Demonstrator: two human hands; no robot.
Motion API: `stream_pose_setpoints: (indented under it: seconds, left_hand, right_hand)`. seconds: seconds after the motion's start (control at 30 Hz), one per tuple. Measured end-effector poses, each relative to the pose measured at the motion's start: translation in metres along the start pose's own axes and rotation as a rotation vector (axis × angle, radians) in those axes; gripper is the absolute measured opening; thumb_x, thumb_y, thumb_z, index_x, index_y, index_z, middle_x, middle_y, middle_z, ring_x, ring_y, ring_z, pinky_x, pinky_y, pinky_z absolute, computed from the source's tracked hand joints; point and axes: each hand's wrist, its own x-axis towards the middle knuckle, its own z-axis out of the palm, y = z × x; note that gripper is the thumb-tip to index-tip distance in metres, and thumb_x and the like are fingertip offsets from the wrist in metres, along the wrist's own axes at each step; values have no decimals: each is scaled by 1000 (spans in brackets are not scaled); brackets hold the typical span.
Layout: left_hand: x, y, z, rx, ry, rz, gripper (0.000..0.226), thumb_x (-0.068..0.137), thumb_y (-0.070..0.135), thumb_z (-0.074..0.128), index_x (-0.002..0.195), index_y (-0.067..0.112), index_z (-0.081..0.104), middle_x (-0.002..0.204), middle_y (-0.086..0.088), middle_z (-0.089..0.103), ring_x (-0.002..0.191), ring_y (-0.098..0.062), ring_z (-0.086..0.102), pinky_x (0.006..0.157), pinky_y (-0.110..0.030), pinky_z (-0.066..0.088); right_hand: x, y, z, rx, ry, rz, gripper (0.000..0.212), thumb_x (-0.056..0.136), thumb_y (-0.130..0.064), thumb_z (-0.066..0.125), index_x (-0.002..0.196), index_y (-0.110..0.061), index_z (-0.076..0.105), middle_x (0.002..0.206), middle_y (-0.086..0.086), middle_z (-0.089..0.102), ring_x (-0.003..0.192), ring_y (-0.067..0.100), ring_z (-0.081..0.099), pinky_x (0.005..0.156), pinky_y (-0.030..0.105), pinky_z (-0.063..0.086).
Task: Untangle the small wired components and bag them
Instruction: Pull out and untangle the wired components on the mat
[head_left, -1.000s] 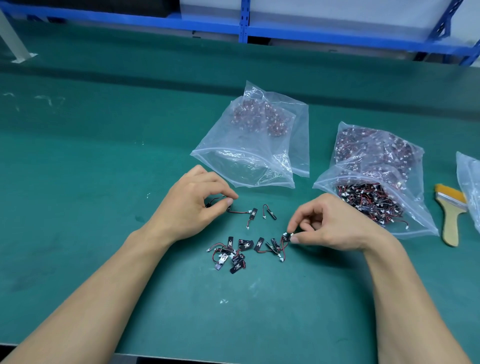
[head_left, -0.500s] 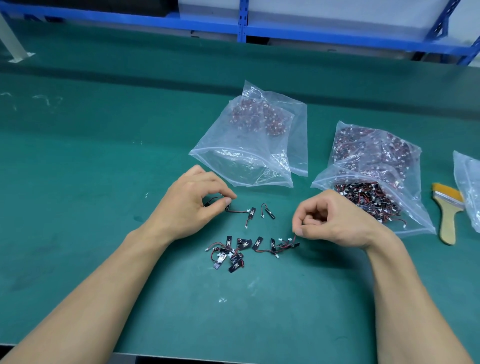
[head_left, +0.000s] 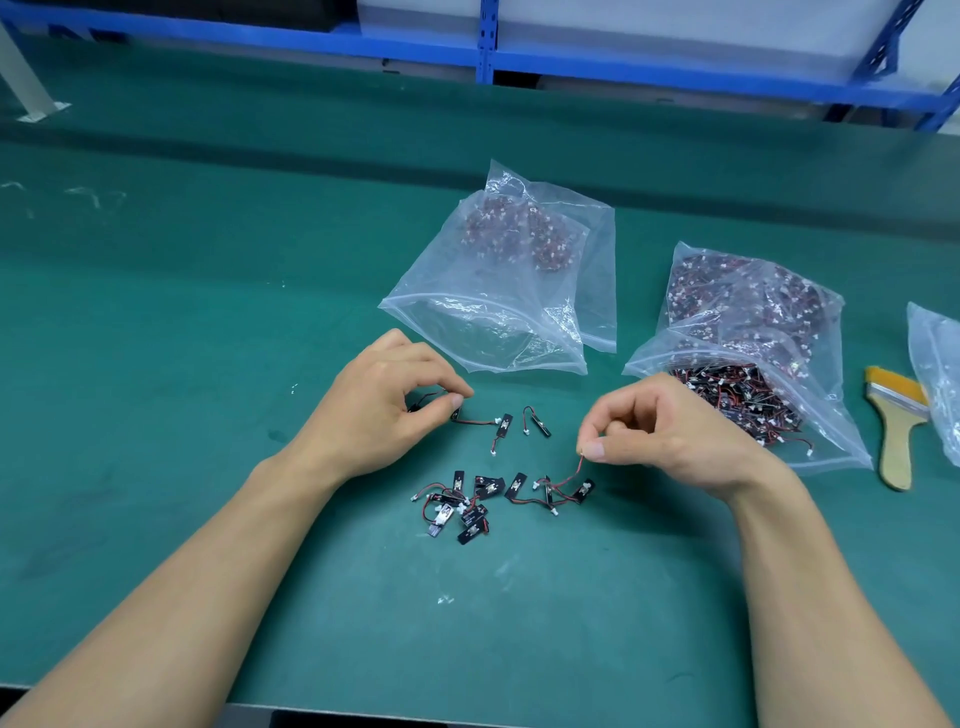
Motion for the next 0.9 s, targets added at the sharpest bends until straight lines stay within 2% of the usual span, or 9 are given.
stream_pose_setpoints:
  seconds: [0.07,0.1,0.2,0.33,0.47,0.57,0.7,0.77,0.9]
  left_hand:
    - [0,0,0,-1,3,-1,9,88,16,75,92,23,78,90,17,70,88,-18,52,78,-33,47]
    - [0,-1,0,-1,6,-3,9,88,16,75,92,24,78,90,17,70,89,-18,52,78,-33,47]
    - [0,-1,0,0,5,-3,8,88,17,75,92,24,78,91,18,70,89,-17,52,79,-33,47]
    - [1,-2,0,0,8,-5,8,89,17,75,91,24,78,91,18,70,88,-17,51,79,-33,47]
    - [1,-3,-1,1,16,-4,8,89,18,75,91,24,78,91,18,70,88,-18,51,78,-34,47]
    - [1,-4,-2,5,26,-8,8,89,25,70,93,25,78,92,17,69,88,-18,51,80,-33,47]
    - [1,-7,-4,14,50,-43,10,90,19,73,98,24,77,95,14,68,90,-19,52,83,-34,47]
    - [1,-6,-4,8,60,-61,12,90,17,73,98,25,77,96,13,68,90,-19,52,82,-33,47]
    - [-1,1,-6,-52,29,-38,7,87,18,72,88,23,76,88,12,69,83,-19,52,73,-29,44]
  right_hand:
    - [-1,-1,0,7,36,-9,6,76,-21,75,72,-16,75,57,12,26,58,20,23,53,20,24]
    - [-1,-1,-1,10,59,-13,6,77,-19,75,72,-15,74,58,12,26,57,19,24,53,19,24]
    - [-1,1,-3,-34,163,-5,11,81,-11,76,71,-14,73,54,-1,26,52,13,22,50,15,26]
    - [3,7,-5,-220,346,31,21,84,-2,75,69,-16,73,52,-5,26,49,12,25,49,16,28]
    - [5,10,-5,-309,400,27,18,84,-3,74,76,-18,75,49,-7,30,47,9,27,49,14,29]
    - [6,11,-6,-282,484,-27,19,86,-4,71,83,-21,77,54,2,37,49,10,30,50,14,30]
    - [9,8,-1,-270,579,-114,9,81,-23,68,81,-25,77,54,12,41,48,8,33,50,13,30]
    - [11,9,4,-279,612,-146,10,79,-25,66,78,-25,76,54,15,44,47,7,33,50,12,30]
    - [16,10,18,-358,650,-219,9,80,-21,68,74,-23,74,46,-2,41,45,6,36,51,12,32]
